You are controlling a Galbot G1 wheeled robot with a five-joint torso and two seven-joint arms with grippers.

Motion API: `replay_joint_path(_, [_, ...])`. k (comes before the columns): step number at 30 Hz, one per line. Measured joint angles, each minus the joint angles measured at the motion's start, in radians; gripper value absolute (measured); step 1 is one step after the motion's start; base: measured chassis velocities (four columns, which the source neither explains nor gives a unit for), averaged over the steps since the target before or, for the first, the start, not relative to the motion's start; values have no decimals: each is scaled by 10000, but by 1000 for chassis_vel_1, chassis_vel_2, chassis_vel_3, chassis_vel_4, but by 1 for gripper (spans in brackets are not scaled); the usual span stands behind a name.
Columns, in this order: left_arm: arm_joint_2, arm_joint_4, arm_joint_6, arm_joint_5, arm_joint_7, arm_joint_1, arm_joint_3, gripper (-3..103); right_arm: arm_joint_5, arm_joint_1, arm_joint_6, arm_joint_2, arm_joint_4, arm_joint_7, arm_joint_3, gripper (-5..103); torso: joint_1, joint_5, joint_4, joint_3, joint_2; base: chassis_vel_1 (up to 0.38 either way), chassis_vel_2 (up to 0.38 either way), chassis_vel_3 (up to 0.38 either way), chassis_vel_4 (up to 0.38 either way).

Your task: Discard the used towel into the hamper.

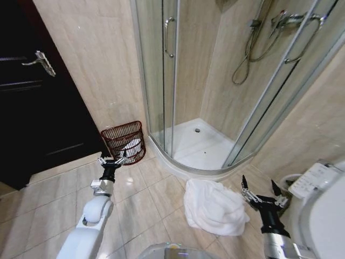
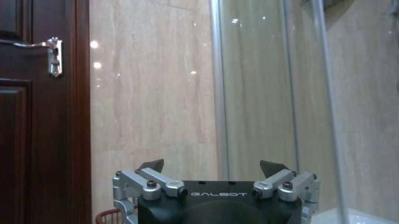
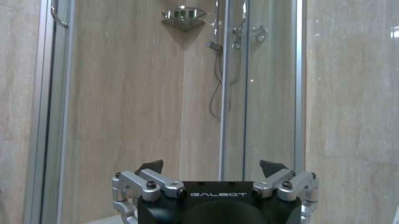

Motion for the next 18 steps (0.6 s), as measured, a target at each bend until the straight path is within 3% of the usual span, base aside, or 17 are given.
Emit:
replay_joint_path(8, [-41, -296, 331, -602, 383, 86, 253, 100, -68, 81, 36, 46, 116, 36, 18, 100, 0, -5, 0, 0, 1, 0, -8, 9, 2])
replay_joint_path(18, [-500, -789, 958, -549, 331, 309, 425, 100, -177, 151, 31, 52, 266, -30, -160, 100, 105, -1, 1, 147, 255, 0, 0, 0, 0])
